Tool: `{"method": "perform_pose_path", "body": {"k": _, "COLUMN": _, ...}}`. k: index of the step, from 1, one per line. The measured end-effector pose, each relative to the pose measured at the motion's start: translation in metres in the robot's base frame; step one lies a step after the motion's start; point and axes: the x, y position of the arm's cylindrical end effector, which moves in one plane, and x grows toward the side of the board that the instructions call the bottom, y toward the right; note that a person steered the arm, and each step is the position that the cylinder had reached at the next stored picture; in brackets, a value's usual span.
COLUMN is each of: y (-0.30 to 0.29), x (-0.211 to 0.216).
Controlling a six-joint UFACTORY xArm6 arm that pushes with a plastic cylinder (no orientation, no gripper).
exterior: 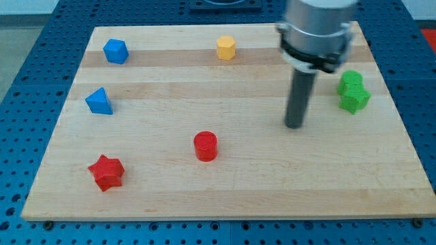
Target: Slightly push the green circle to the right
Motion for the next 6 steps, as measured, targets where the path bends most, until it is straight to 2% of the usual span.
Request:
{"method": "perform_pose_path", "body": {"k": 1, "y": 0.003, "x": -0.012}}
{"method": "perform_pose_path", "body": {"k": 3, "y": 0.038, "x": -0.110}}
{"method": "perform_pose_path", "body": {"k": 5, "y": 0.083, "x": -0.111}}
{"method": "perform_pose_path", "body": {"k": 6, "y": 0.083, "x": -0.111}}
